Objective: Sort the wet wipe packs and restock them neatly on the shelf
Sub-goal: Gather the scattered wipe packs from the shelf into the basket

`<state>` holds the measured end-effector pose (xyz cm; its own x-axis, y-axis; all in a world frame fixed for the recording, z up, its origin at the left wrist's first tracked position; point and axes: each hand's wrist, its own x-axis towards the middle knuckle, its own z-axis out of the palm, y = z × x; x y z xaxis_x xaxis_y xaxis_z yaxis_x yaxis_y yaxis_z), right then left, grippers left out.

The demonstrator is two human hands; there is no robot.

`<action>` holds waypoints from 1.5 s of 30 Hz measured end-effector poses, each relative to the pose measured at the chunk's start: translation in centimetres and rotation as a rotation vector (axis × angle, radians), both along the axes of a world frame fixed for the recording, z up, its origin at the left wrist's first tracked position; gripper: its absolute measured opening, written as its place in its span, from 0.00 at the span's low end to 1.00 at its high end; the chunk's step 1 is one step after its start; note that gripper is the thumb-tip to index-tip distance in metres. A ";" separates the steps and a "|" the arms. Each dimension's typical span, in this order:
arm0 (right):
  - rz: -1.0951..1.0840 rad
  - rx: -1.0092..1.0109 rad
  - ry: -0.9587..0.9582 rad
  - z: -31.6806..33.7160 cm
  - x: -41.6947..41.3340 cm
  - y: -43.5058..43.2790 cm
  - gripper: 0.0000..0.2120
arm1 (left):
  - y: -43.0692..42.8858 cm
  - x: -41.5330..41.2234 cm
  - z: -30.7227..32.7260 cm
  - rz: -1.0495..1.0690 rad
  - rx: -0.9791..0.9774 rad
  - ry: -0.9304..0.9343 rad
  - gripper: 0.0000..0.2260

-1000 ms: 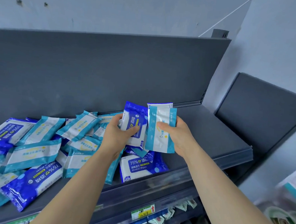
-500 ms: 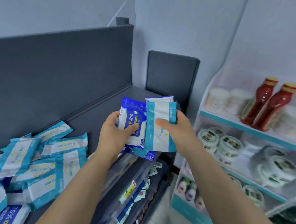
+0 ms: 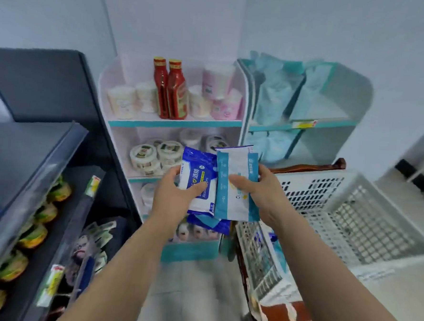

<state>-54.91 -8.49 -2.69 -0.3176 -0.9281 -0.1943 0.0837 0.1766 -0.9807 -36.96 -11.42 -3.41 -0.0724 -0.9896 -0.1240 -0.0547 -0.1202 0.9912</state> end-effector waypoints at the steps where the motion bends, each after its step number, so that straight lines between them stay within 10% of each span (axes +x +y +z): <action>1: -0.040 0.017 -0.008 -0.3 -2.2 1.0 0.17 | 0.2 -2.3 -0.6 -0.032 0.005 0.000 0.22; 14: -0.130 0.339 -0.018 -11.9 -27.0 0.8 0.15 | -0.9 -28.5 -12.5 -0.096 0.271 -0.063 0.14; 28: 0.357 0.674 -0.002 -29.0 -29.7 -7.7 0.17 | -5.2 -31.3 -27.2 0.129 0.442 -0.369 0.14; 36: 0.491 0.671 0.425 -33.4 -30.2 -8.1 0.31 | -4.5 -30.4 -29.9 -0.011 0.350 -0.820 0.21; 45: 0.637 0.224 0.882 -20.5 -27.7 -7.0 0.21 | -2.7 -29.6 -18.7 -0.102 0.008 -1.102 0.11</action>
<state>-82.56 -15.51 -23.24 0.0951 -0.9429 -0.3191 -0.7969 0.1200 -0.5920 -66.53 -14.11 -22.10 0.0006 -0.9842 -0.1772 -0.9168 -0.0713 0.3930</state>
